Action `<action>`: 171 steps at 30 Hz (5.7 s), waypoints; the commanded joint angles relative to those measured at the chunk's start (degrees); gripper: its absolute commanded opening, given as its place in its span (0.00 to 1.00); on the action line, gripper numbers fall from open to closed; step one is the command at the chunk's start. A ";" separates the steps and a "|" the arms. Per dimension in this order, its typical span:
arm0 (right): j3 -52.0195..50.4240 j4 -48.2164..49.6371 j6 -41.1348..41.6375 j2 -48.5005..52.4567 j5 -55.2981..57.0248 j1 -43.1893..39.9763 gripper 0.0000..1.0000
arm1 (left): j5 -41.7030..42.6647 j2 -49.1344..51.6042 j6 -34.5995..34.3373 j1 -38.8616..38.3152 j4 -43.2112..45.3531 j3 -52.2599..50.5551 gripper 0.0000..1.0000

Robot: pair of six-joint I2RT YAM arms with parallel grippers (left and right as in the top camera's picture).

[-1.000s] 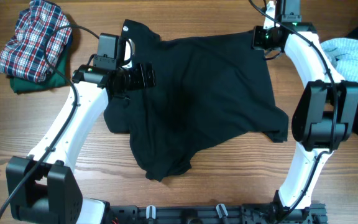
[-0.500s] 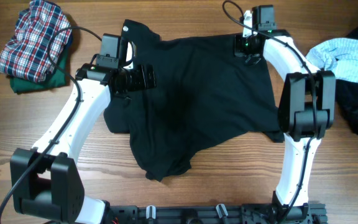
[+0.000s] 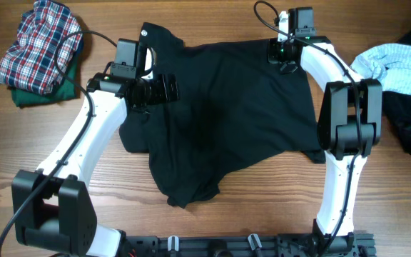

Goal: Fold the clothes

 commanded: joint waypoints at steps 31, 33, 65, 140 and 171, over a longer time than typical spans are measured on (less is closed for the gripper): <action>0.66 1.75 -0.55 4.96 8.92 -7.45 0.05 | -0.52 0.46 -0.33 0.22 0.44 0.61 1.00; 0.66 1.75 0.15 4.98 9.03 -7.74 0.05 | -0.52 0.46 -0.33 0.22 0.42 0.61 1.00; 15.85 -17.22 0.07 -6.34 -0.85 -5.88 0.85 | -5.22 6.86 -0.04 0.22 22.69 0.61 0.15; 15.85 -33.81 5.62 -13.70 -9.66 -2.38 0.77 | -13.55 24.24 7.26 6.97 24.87 13.05 0.06; 15.85 -34.36 5.38 -13.68 -9.66 -2.38 0.80 | -5.62 24.26 -0.50 7.02 -5.42 14.10 0.04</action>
